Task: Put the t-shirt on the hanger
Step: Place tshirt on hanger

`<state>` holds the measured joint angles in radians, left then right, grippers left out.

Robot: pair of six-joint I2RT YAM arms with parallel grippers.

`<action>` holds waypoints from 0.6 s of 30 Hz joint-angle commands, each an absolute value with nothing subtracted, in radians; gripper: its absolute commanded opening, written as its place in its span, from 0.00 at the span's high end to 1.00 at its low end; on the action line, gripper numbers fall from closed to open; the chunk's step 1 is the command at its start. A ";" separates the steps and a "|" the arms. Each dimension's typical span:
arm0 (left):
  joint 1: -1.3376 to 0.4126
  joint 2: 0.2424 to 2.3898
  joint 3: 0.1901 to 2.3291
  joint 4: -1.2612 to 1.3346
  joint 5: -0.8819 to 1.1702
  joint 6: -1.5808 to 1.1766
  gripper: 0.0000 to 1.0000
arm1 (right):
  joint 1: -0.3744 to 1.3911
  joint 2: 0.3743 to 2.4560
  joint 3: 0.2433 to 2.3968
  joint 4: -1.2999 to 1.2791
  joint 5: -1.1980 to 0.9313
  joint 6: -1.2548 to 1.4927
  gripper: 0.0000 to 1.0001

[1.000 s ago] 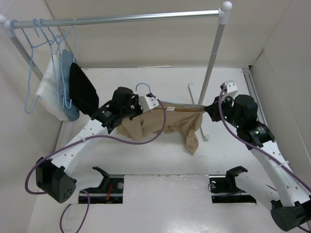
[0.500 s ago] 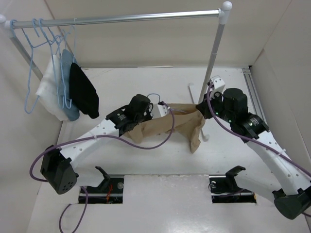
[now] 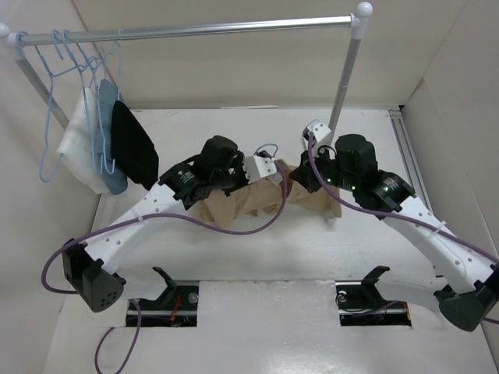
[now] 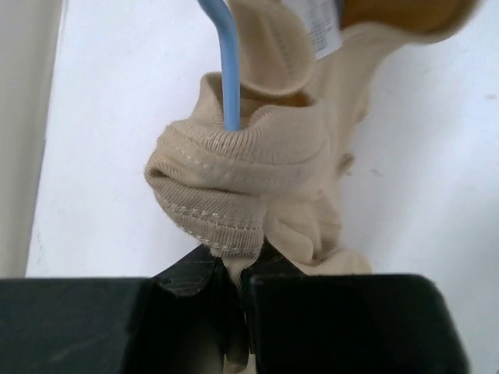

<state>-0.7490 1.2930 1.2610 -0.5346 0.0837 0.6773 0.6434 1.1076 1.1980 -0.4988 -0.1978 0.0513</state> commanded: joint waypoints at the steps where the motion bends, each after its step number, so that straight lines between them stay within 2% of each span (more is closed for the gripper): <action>1: -0.749 1.211 1.272 -0.549 0.280 0.630 1.00 | 0.650 1.086 1.232 -0.475 -0.264 0.015 1.00; 3: -0.749 1.184 1.232 -0.549 0.316 0.673 1.00 | 0.603 1.069 1.223 -0.485 -0.252 0.005 0.98; 6: -0.749 1.150 1.195 -0.549 0.370 0.684 1.00 | 0.565 1.029 1.223 -0.509 -0.252 -0.021 0.80; 7: -0.749 1.138 1.195 -0.549 0.385 0.695 1.00 | 0.552 1.020 1.232 -0.524 -0.252 -0.037 0.66; 10: -0.703 1.129 1.175 -0.531 0.442 0.695 1.00 | 0.552 1.009 1.273 -0.557 -0.261 -0.124 0.41; 11: -0.692 1.129 1.175 -0.531 0.452 0.695 1.00 | 0.552 1.009 1.285 -0.581 -0.277 -0.171 0.27; 12: -0.677 1.129 1.175 -0.522 0.471 0.695 1.00 | 0.552 1.020 1.296 -0.594 -0.302 -0.196 0.21; 13: -0.676 1.129 1.175 -0.511 0.483 0.695 1.00 | 0.552 1.029 1.311 -0.604 -0.320 -0.218 0.20; 14: -0.661 1.129 1.166 -0.511 0.497 0.695 1.00 | 0.552 1.048 1.312 -0.617 -0.345 -0.266 0.12; 18: -0.618 1.129 1.166 -0.491 0.572 0.695 1.00 | 0.581 1.086 1.312 -0.592 -0.506 -0.354 0.12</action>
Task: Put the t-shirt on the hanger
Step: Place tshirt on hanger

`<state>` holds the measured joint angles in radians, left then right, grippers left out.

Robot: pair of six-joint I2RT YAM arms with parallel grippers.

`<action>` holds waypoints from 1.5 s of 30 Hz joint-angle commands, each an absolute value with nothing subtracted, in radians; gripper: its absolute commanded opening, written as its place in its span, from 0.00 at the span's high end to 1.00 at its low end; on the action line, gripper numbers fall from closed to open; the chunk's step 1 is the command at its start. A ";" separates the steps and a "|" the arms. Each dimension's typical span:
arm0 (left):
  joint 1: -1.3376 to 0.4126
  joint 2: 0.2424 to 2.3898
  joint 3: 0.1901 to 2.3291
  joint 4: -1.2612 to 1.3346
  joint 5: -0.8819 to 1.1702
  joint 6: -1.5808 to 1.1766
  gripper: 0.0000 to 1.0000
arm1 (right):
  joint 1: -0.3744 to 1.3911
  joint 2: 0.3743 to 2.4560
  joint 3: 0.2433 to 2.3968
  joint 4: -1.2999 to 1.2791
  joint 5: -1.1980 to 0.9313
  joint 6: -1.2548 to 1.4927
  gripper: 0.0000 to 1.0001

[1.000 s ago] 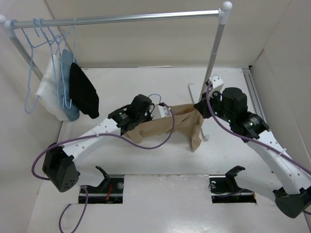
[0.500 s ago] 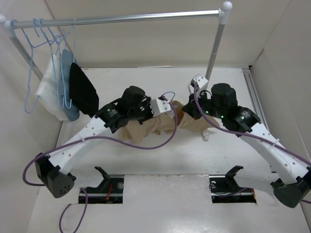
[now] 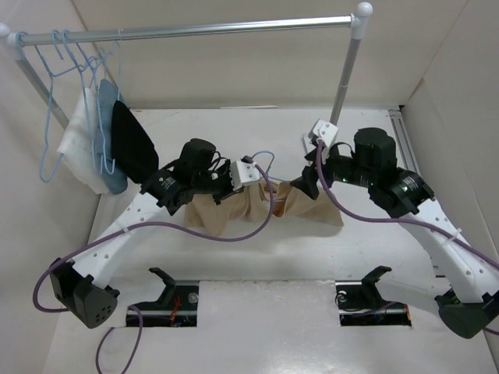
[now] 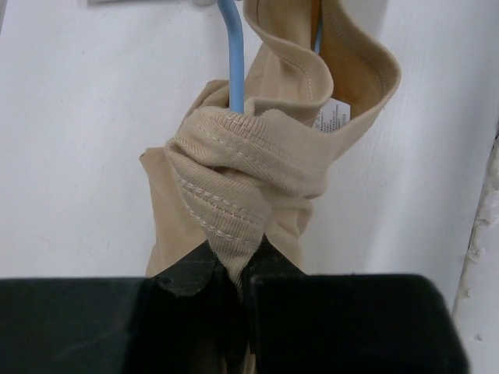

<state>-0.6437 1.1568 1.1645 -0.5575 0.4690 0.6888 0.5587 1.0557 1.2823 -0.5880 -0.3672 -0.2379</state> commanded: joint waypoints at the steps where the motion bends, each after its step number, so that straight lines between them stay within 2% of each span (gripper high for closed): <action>1: -0.605 1.129 1.166 -0.482 0.592 0.695 1.00 | 0.609 1.098 1.289 -0.578 -0.540 -0.365 0.12; 6: -0.595 1.129 1.166 -0.472 0.614 0.695 1.00 | 0.661 1.143 1.237 -0.451 -0.540 -0.365 0.17; 13: -0.586 1.088 1.155 -0.472 0.634 0.704 1.00 | 0.670 1.195 1.194 -0.259 -0.425 -0.328 0.34; 16: -0.586 1.077 1.144 -0.482 0.644 0.724 1.00 | 0.670 1.195 1.193 -0.216 -0.402 -0.318 0.54; 17: -0.586 1.077 1.144 -0.482 0.644 0.724 1.00 | 0.670 1.195 1.193 -0.206 -0.402 -0.318 0.76; 19: -0.563 1.077 1.144 -0.482 0.644 0.724 1.00 | 0.670 1.195 1.193 -0.206 -0.393 -0.318 0.97; 20: -0.548 1.077 1.144 -0.482 0.644 0.724 1.00 | 0.670 1.186 1.184 -0.206 -0.393 -0.318 1.00; 22: -0.505 1.089 1.144 -0.482 0.653 0.724 1.00 | 0.670 1.140 1.157 -0.219 -0.381 -0.328 1.00; 26: -0.297 1.147 1.207 -0.492 0.713 0.724 1.00 | 0.670 1.037 1.111 -0.314 -0.313 -0.328 1.00; 30: -0.229 1.172 1.246 -0.512 0.739 0.768 0.85 | 0.670 0.937 1.092 -0.405 -0.223 -0.316 1.00; 31: -0.229 1.172 1.246 -0.523 0.739 0.790 0.77 | 0.670 0.901 1.092 -0.417 -0.203 -0.307 1.00; 34: -0.229 1.181 1.246 -0.523 0.750 0.790 0.70 | 0.670 0.865 1.101 -0.472 -0.131 -0.307 1.00; 35: -0.229 1.192 1.246 -0.523 0.750 0.778 0.64 | 0.670 0.856 1.101 -0.507 -0.114 -0.307 1.00; 36: -0.229 1.192 1.246 -0.500 0.714 0.747 0.51 | 0.661 0.856 1.129 -0.540 -0.104 -0.307 1.00; 37: -0.229 1.192 1.246 -0.500 0.694 0.747 0.51 | 0.661 0.856 1.129 -0.540 -0.104 -0.307 1.00; 39: -0.229 1.192 1.246 -0.456 0.655 0.712 0.38 | 0.661 0.856 1.161 -0.561 -0.104 -0.307 1.00; 42: -0.219 1.192 1.236 -0.385 0.595 0.657 0.29 | 0.652 0.856 1.216 -0.587 -0.124 -0.296 1.00; 44: -0.219 1.192 1.259 -0.365 0.595 0.630 0.16 | 0.652 0.868 1.270 -0.598 -0.144 -0.296 1.00; 45: -0.219 1.192 1.269 -0.365 0.595 0.617 0.16 | 0.652 0.879 1.290 -0.610 -0.144 -0.296 1.00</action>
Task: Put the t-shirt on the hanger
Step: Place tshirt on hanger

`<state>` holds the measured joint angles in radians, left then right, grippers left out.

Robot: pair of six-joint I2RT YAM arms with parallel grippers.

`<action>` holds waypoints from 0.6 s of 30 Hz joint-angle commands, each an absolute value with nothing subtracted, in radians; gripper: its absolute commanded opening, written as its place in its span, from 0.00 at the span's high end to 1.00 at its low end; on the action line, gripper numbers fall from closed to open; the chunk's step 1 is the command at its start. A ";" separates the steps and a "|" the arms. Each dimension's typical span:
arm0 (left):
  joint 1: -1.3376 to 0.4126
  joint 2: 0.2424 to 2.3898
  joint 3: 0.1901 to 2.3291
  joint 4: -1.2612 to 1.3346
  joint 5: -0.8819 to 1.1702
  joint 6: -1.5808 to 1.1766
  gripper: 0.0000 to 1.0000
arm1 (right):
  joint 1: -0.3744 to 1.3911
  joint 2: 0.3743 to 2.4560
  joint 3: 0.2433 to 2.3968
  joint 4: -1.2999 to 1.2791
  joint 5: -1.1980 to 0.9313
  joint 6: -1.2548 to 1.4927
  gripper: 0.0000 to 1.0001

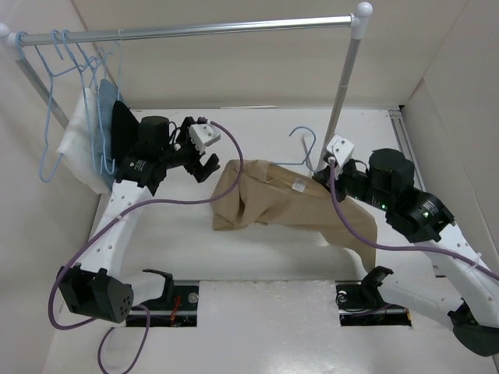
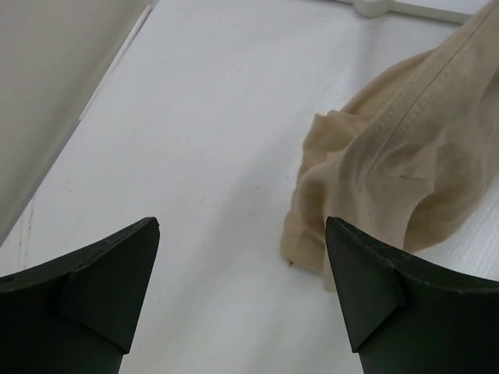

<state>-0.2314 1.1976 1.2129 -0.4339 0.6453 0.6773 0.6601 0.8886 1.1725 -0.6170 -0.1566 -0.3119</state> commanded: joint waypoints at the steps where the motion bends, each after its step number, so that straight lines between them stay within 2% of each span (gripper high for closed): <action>1: -0.219 1.181 1.279 -0.365 0.613 0.617 0.15 | 0.652 0.879 1.311 -0.624 -0.144 -0.296 1.00; 5: -0.219 1.169 1.339 -0.383 0.740 0.604 0.15 | 0.652 0.888 1.402 -0.646 -0.222 -0.296 1.00; 8: -0.261 1.160 1.361 -0.544 0.801 0.788 0.15 | 0.640 0.899 1.457 -0.655 -0.267 -0.296 1.00; 10: -0.342 1.160 1.333 -0.638 0.744 0.822 0.15 | 0.630 0.908 1.489 -0.655 -0.279 -0.287 1.00; 12: -0.377 1.160 1.298 -0.655 0.712 0.818 0.00 | 0.621 0.919 1.489 -0.655 -0.293 -0.287 1.00; 16: -0.387 1.126 1.216 -0.451 0.582 0.608 0.00 | 0.621 0.930 1.499 -0.646 -0.337 -0.287 1.00; 18: -0.387 1.126 1.230 -0.431 0.572 0.597 0.06 | 0.621 0.939 1.499 -0.646 -0.347 -0.287 1.00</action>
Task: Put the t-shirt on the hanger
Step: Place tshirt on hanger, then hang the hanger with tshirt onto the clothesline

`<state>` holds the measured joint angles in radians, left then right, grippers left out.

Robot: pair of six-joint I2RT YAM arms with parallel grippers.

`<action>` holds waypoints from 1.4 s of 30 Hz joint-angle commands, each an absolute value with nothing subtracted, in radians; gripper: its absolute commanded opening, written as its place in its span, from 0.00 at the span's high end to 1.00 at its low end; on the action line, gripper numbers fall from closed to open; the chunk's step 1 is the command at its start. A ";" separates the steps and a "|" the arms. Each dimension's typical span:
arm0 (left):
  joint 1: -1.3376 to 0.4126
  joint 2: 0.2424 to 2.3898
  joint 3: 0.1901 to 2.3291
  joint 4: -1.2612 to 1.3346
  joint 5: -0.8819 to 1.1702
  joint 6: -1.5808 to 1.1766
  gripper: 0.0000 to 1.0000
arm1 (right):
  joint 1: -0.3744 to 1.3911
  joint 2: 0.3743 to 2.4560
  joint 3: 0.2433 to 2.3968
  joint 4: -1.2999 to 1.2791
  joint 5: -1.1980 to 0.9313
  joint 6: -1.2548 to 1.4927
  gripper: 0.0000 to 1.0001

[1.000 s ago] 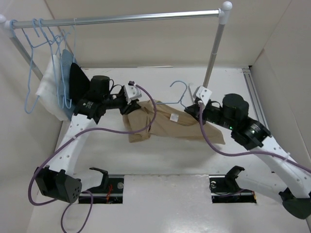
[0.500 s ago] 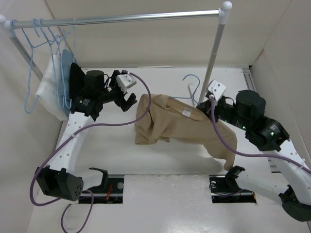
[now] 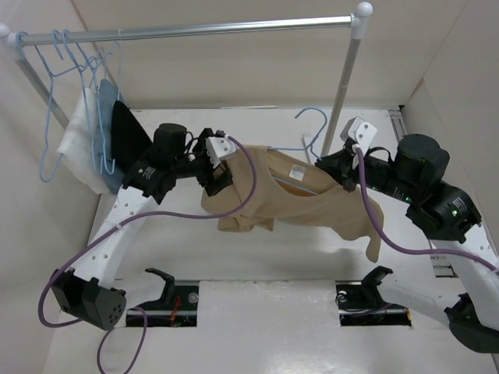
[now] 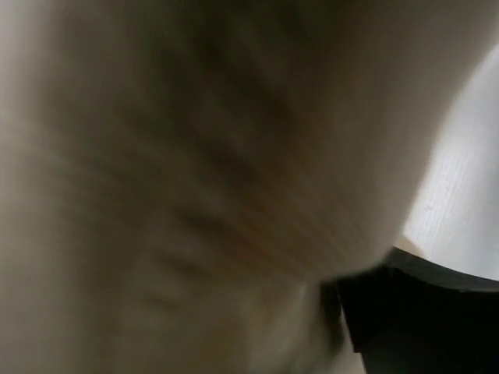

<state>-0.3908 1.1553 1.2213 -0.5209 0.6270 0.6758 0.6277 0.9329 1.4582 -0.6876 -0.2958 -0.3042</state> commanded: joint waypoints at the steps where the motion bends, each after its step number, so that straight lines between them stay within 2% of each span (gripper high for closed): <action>1: -0.387 1.126 1.242 -0.431 0.572 0.597 0.16 | 0.621 0.939 1.499 -0.646 -0.338 -0.287 1.00; 2: -0.387 1.126 1.252 -0.431 0.572 0.588 0.21 | 0.621 0.939 1.499 -0.655 -0.327 -0.287 1.00; 4: -0.376 1.126 1.252 -0.431 0.572 0.588 0.22 | 0.621 0.939 1.517 -0.669 -0.283 -0.259 1.00; 5: -0.367 1.126 1.252 -0.431 0.572 0.575 0.13 | 0.621 0.939 1.534 -0.682 -0.185 -0.238 1.00; 8: -0.344 1.112 1.241 -0.371 0.514 0.500 0.00 | 0.621 0.992 1.675 -0.773 0.047 -0.164 1.00; 11: -0.334 1.083 1.232 -0.243 0.418 0.329 0.00 | 0.621 1.103 1.891 -0.912 0.159 -0.138 1.00; 13: -0.334 1.071 1.232 -0.142 0.266 0.247 0.00 | 0.621 1.194 2.050 -0.972 0.239 -0.138 1.00; 16: -0.334 1.048 1.204 -0.055 0.123 0.115 0.00 | 0.630 1.265 2.170 -1.025 0.379 -0.138 1.00; 24: -0.334 1.009 1.105 -0.104 0.259 0.115 0.00 | 0.690 1.457 2.485 -0.971 0.561 -0.199 1.00; 31: -0.334 0.988 1.071 -0.095 0.273 0.106 0.00 | 0.678 1.549 2.470 -0.833 0.580 -0.242 1.00; 38: -0.334 0.979 1.042 -0.095 0.273 0.115 0.00 | 0.638 1.627 2.470 -0.850 0.517 -0.242 1.00; 42: -0.334 0.968 1.022 -0.095 0.273 0.115 0.00 | 0.629 1.615 2.392 -0.841 0.497 -0.218 1.00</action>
<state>-0.3382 1.0000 1.0393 -0.1364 0.2604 0.1257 0.6392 1.6535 2.4088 -0.9409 0.5121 -0.2329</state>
